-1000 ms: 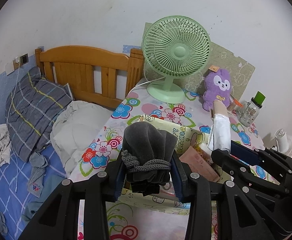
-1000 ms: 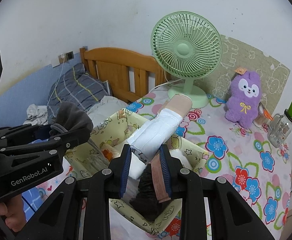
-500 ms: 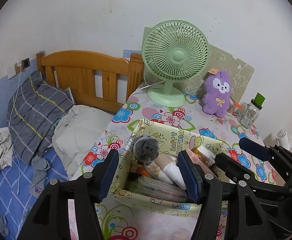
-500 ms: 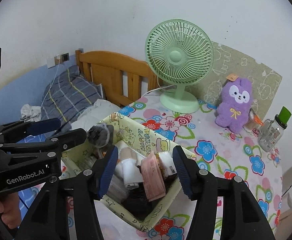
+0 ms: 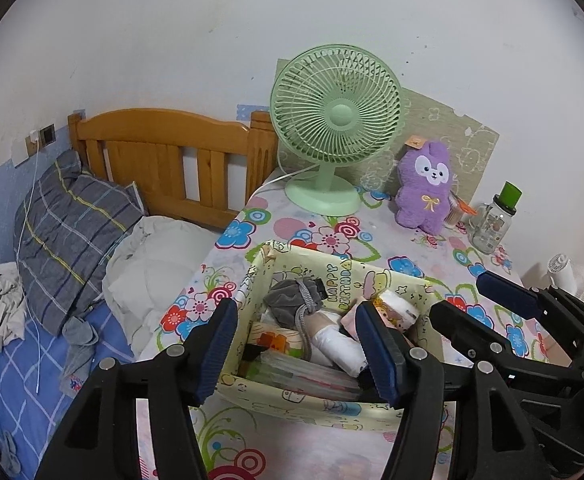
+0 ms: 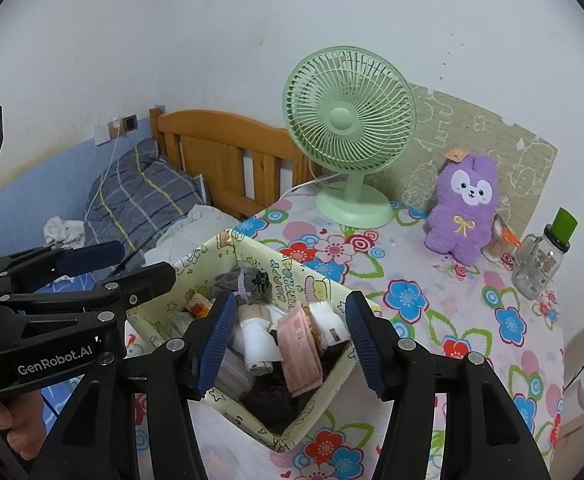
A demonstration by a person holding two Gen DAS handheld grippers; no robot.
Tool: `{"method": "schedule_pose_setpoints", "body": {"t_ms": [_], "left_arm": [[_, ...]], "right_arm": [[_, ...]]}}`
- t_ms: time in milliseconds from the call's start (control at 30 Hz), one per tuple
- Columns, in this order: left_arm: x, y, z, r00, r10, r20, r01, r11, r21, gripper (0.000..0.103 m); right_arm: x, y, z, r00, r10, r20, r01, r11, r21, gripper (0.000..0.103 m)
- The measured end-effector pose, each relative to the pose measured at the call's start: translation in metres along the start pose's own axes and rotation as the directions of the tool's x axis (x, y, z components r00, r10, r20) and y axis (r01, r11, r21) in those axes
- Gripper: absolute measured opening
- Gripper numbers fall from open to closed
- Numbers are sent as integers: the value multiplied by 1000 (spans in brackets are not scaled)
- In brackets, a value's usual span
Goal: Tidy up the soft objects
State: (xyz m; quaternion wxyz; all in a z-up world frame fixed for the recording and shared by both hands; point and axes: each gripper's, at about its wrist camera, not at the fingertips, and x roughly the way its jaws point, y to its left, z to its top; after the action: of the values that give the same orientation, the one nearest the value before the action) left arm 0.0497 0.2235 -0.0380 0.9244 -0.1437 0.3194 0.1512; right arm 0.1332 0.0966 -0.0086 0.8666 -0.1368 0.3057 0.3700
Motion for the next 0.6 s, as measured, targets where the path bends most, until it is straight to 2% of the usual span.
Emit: {"method": "schedule_pose_setpoints", "body": {"t_ms": [200,600], "left_arm": [[-5,-10,0,1000,-3,6,3,1000,17,65],[-12,-40,-2,1000,-19,12,18,998,59,66]], "right_arm": [[-9,-8,-1,1000,17,15,-17,1000,24,61],[-32,-32,-12,999,-1,38,-2,998,59,61]]}}
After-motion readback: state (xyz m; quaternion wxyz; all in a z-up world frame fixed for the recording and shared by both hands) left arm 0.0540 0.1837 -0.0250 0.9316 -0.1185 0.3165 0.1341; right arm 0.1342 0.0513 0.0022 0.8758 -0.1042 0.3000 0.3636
